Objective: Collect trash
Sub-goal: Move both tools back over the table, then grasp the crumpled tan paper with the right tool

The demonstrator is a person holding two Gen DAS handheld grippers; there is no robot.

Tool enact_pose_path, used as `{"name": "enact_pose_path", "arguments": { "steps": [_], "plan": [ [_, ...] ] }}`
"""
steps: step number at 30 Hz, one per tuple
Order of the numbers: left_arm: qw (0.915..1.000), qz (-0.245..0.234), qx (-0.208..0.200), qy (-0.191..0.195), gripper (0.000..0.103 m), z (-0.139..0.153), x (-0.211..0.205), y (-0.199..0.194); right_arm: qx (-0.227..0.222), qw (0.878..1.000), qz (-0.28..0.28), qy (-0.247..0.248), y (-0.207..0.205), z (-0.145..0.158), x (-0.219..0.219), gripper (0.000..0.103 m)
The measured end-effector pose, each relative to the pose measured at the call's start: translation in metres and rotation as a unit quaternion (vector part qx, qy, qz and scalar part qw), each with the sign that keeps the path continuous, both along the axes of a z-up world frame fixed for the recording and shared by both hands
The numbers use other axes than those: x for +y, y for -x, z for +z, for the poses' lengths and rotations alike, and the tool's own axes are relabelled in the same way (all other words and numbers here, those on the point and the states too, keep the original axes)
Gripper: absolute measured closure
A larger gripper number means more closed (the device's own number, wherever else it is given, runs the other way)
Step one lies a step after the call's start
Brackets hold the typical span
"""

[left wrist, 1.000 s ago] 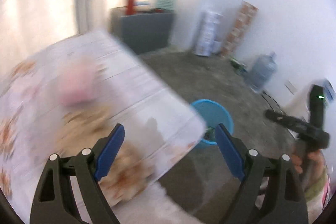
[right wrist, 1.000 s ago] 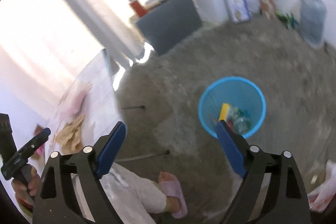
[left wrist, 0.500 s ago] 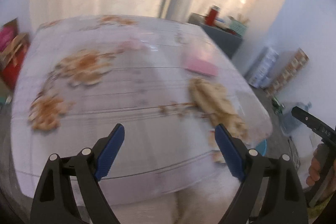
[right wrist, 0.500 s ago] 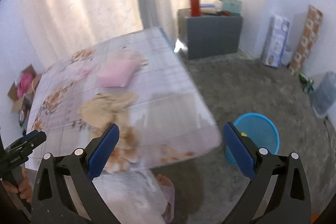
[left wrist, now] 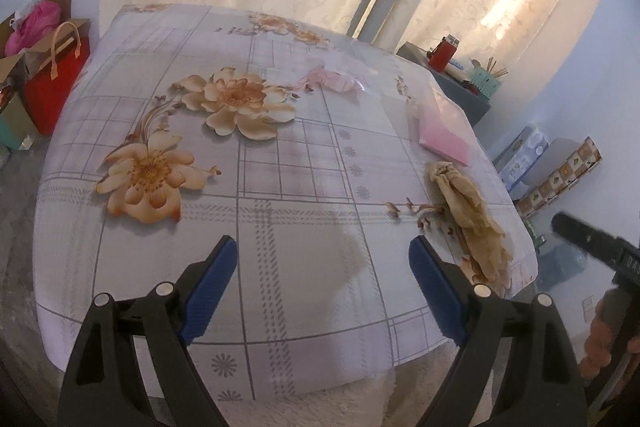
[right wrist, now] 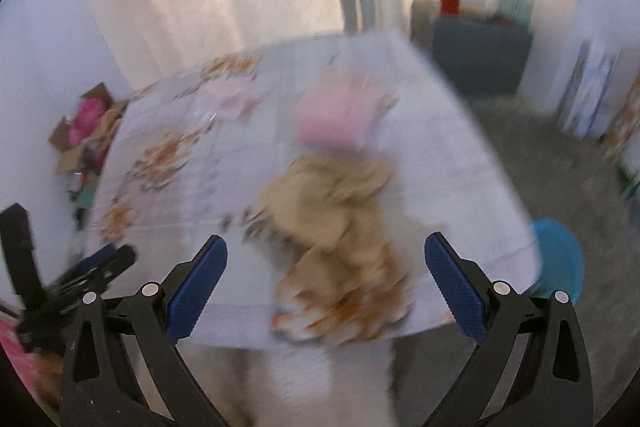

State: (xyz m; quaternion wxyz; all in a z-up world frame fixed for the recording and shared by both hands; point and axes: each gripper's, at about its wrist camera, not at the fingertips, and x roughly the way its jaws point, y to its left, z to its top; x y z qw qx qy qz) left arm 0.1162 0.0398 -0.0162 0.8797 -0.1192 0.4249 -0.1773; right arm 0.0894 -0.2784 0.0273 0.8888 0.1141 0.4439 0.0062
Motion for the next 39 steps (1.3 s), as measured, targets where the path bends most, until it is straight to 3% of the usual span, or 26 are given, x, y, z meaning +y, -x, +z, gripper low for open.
{"name": "enact_pose_path", "arguments": {
  "steps": [4,7,10,12,14,16,18,27,33,36,38,39],
  "plan": [
    [1.0000,0.000,0.008,0.006,0.018,-0.004,0.004,-0.003,0.054,0.995,0.003,-0.084,-0.008,-0.022,0.000,0.008],
    [0.9999,0.003,0.013,0.010,0.018,-0.008,0.008,-0.005,0.085,0.985,-0.017,-0.151,-0.019,-0.033,-0.009,0.008],
    [0.9997,0.003,0.018,0.014,0.018,-0.010,0.012,-0.005,0.048,0.995,0.005,-0.087,-0.028,-0.021,0.000,0.008],
    [0.9997,0.002,0.019,0.016,0.018,-0.010,0.014,-0.005,0.022,0.997,0.069,-0.022,-0.041,-0.015,0.014,0.008],
    [0.9997,0.002,0.018,0.014,0.018,-0.010,0.015,-0.005,0.011,0.989,0.145,0.036,-0.054,-0.016,0.027,0.008],
    [0.9997,0.001,0.019,0.015,0.018,-0.010,0.016,-0.004,0.000,0.971,0.212,0.107,-0.067,-0.022,0.038,0.008],
    [0.9996,0.002,0.020,0.019,0.018,-0.011,0.018,-0.003,0.007,0.961,0.240,0.134,-0.079,-0.030,0.036,0.008],
    [0.9995,-0.007,0.026,0.018,0.018,-0.011,0.012,-0.003,0.085,0.950,0.279,0.110,-0.116,-0.076,0.017,0.008],
    [0.9993,-0.011,0.033,0.014,0.018,-0.014,0.006,-0.006,0.061,0.963,0.237,0.111,-0.100,-0.081,0.019,0.009],
    [0.9992,-0.016,0.035,0.011,0.018,-0.014,0.001,-0.006,0.049,0.972,0.201,0.108,-0.089,-0.077,0.017,0.024],
    [0.9992,-0.019,0.034,0.008,0.018,-0.014,-0.003,-0.005,0.046,0.979,0.171,0.104,-0.084,-0.074,0.014,0.043],
    [0.9992,-0.019,0.034,0.006,0.018,-0.013,-0.004,-0.005,0.045,0.982,0.152,0.101,-0.082,-0.073,0.011,0.048]
  ]
}}
